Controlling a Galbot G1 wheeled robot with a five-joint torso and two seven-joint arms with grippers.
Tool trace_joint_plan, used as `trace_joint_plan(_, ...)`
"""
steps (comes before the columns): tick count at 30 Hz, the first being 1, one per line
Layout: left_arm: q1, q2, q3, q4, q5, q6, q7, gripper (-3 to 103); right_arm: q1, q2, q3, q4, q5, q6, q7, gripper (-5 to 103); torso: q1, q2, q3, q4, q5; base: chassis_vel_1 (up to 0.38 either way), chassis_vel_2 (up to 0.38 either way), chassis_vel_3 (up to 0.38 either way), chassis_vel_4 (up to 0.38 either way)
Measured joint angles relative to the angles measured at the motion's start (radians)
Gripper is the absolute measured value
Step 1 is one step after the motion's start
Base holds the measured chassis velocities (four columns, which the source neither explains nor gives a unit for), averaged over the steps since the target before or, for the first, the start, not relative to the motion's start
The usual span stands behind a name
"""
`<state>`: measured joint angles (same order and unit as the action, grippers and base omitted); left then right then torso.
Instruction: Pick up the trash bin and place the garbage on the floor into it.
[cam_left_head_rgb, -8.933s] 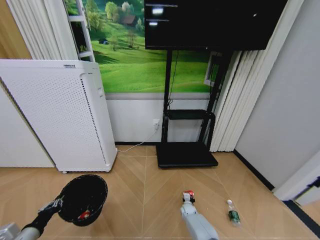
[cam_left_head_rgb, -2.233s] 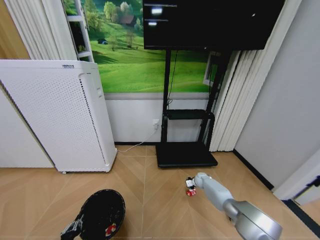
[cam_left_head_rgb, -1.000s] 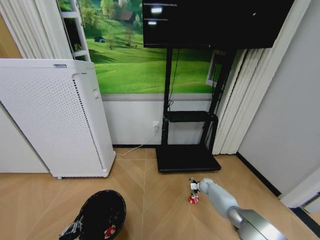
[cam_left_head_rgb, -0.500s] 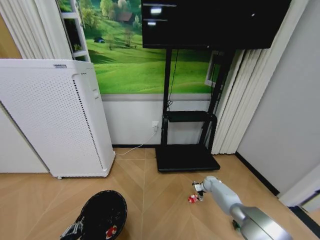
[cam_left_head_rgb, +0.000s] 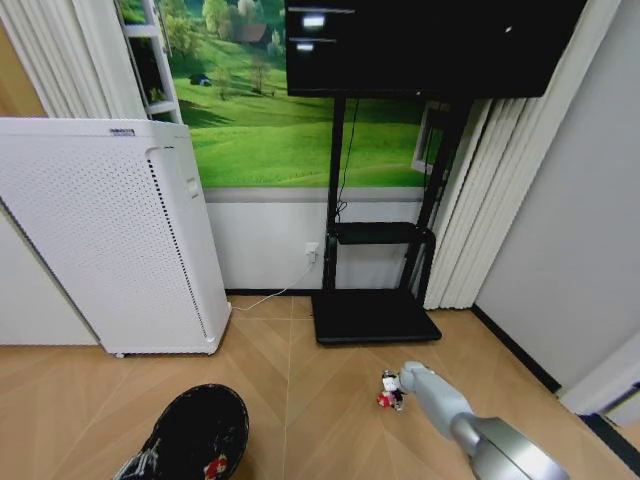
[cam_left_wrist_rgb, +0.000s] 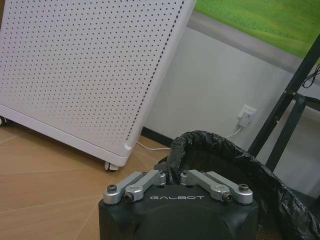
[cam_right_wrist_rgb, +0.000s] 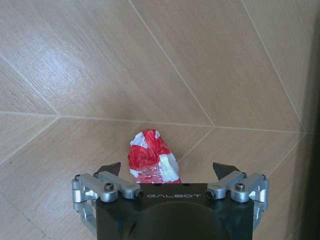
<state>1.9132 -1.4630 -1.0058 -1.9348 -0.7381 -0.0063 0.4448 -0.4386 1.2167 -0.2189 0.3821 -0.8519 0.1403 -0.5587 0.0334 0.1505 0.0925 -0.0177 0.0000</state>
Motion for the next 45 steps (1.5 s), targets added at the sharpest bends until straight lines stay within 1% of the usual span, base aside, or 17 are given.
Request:
trace_joint_plan(11,0.002,-0.001,-0.001,0.000,-0.007,0.000,0.002,7,0.006,0.021,-0.021,-0.015,0.014,-0.033,0.009,101,0.000,0.000,0.000,0.0004,-0.0001,0.000,0.000,0.000,0.000)
trace_joint_plan(13,0.004,0.000,-0.009,0.000,-0.015,-0.001,0.003,7,0.006,0.021,-0.033,-0.016,0.014,-0.043,-0.003,85,0.000,0.000,0.000,0.0001,0.0001,0.000,0.000,0.000,0.000)
trace_joint_plan(14,0.004,0.000,-0.009,0.000,-0.015,-0.001,0.003,7,0.006,0.021,-0.033,-0.016,0.014,-0.043,-0.003,85,0.000,0.000,0.000,0.0001,0.0001,0.000,0.000,0.000,0.000)
trace_joint_plan(15,0.005,0.002,-0.013,0.002,-0.021,-0.004,0.004,7,0.006,0.021,-0.040,-0.018,0.014,-0.049,-0.005,80,0.000,0.000,0.000,-0.0001,0.0000,0.000,0.000,0.000,0.000)
trace_joint_plan(17,0.005,0.002,-0.014,0.004,-0.023,-0.005,0.005,7,0.006,0.020,-0.044,-0.018,0.014,-0.049,-0.005,80,0.000,0.000,0.000,0.0000,-0.0001,0.000,0.000,0.000,0.000)
trace_joint_plan(18,0.006,0.003,-0.017,0.009,-0.027,-0.010,0.005,7,0.003,0.019,-0.049,-0.018,0.013,-0.054,-0.007,68,0.000,0.000,0.000,0.0000,-0.0001,0.000,0.000,0.000,0.000)
trace_joint_plan(19,0.006,0.003,-0.017,0.012,-0.028,-0.014,0.006,7,0.001,0.019,-0.050,-0.020,0.012,-0.059,-0.009,63,0.000,0.000,0.000,0.0000,0.0000,0.000,0.000,0.000,0.000)
trace_joint_plan(21,0.007,0.003,-0.017,0.012,-0.029,-0.016,0.006,7,0.000,0.019,-0.050,-0.021,0.012,-0.059,-0.009,63,0.000,0.000,0.000,0.0000,0.0000,0.000,0.000,0.000,0.000)
trace_joint_plan(22,0.007,0.003,-0.017,0.013,-0.030,-0.018,0.006,7,-0.003,0.019,-0.049,-0.021,0.011,-0.060,-0.012,52,0.000,0.000,0.000,0.0000,-0.0001,0.000,0.000,0.000,0.000)
trace_joint_plan(24,0.007,0.004,-0.017,0.014,-0.031,-0.018,0.007,7,-0.004,0.019,-0.048,-0.021,0.011,-0.061,-0.014,52,0.000,0.000,0.000,0.0000,0.0000,0.000,0.000,0.000,0.000)
trace_joint_plan(26,0.007,0.005,-0.017,0.015,-0.031,-0.019,0.007,7,-0.006,0.018,-0.044,-0.020,0.011,-0.063,-0.014,41,0.000,0.000,0.000,0.0000,-0.0002,0.000,0.000,0.000,0.000)
trace_joint_plan(27,0.007,0.005,-0.017,0.015,-0.031,-0.019,0.007,7,-0.006,0.018,-0.044,-0.020,0.011,-0.063,-0.014,41,0.000,0.000,0.000,0.0000,-0.0002,0.000,0.000,0.000,0.000)
trace_joint_plan(28,0.006,0.006,-0.017,0.016,-0.032,-0.020,0.008,7,-0.008,0.018,-0.041,-0.019,0.011,-0.064,-0.015,31,0.000,0.000,0.000,0.0001,-0.0002,0.000,0.000,0.000,0.000)
trace_joint_plan(31,0.006,0.007,-0.017,0.016,-0.032,-0.021,0.008,7,-0.010,0.018,-0.038,-0.016,0.011,-0.065,-0.016,27,0.000,0.000,0.000,0.0003,-0.0002,0.000,0.000,0.000,0.000)
trace_joint_plan(34,0.004,0.007,-0.017,0.016,-0.032,-0.021,0.008,7,-0.014,0.016,-0.031,-0.010,0.014,-0.065,-0.017,16,0.000,0.000,0.000,0.0000,-0.0002,0.000,0.000,0.000,0.000)
trace_joint_plan(40,-0.002,0.007,-0.012,0.014,-0.029,-0.019,0.006,7,-0.022,0.003,-0.022,0.011,0.024,-0.062,-0.021,15,0.000,0.000,0.000,0.0001,0.0004,0.000,0.000,0.000,0.000)
trace_joint_plan(45,-0.016,0.007,-0.003,0.007,-0.017,-0.004,-0.002,7,-0.025,-0.016,0.011,0.038,0.032,-0.013,-0.020,15,0.000,0.000,0.000,-0.0001,0.0001,0.000,0.000,0.000,0.000)
